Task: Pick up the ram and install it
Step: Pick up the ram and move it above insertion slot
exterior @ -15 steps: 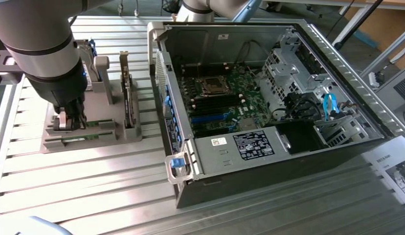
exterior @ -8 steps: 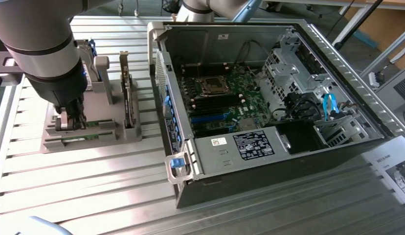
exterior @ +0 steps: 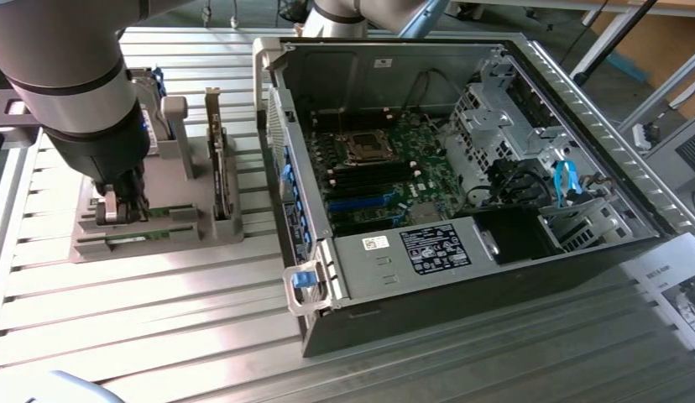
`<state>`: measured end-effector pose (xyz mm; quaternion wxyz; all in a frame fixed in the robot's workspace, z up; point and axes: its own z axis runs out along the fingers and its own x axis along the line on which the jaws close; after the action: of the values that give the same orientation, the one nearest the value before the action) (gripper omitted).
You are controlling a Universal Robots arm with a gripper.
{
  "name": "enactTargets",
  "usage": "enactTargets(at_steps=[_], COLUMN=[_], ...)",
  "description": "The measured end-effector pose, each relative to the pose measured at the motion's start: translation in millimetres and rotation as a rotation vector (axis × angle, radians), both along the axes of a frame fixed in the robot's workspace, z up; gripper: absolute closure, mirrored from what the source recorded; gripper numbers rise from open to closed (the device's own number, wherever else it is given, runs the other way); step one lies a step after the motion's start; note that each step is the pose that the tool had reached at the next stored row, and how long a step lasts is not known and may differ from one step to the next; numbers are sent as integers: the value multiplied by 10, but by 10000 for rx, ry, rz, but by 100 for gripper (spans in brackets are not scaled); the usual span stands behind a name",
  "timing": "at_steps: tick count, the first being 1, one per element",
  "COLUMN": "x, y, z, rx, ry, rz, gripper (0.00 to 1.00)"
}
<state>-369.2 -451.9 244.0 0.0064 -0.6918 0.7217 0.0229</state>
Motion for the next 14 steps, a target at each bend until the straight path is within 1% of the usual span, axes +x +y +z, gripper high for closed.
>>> enactTargets(at_steps=[3, 14], x=[0, 0], y=[0, -3], z=[-4, -67], rx=[1, -1], ry=[-1, 1], rz=[0, 0], gripper=[76, 76])
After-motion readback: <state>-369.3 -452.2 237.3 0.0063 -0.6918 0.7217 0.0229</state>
